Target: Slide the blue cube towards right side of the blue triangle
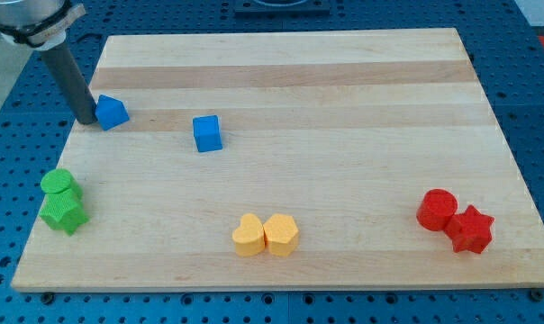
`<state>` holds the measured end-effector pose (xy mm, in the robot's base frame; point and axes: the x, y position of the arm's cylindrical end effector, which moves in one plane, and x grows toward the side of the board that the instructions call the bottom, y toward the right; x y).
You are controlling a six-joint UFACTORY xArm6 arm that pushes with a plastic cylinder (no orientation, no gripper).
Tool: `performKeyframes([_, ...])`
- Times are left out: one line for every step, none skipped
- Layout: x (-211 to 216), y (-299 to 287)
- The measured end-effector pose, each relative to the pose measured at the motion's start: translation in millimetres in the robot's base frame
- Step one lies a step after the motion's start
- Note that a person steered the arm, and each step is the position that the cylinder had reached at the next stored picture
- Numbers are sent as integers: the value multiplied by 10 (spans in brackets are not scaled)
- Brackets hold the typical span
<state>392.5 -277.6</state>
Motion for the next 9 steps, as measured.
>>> performKeyframes([231, 322])
performKeyframes([255, 910])
performKeyframes([301, 1471])
performKeyframes([573, 1985])
performKeyframes([874, 2458])
performKeyframes([827, 2717])
performKeyframes([683, 2673])
performKeyframes([478, 2557])
performKeyframes([422, 2269])
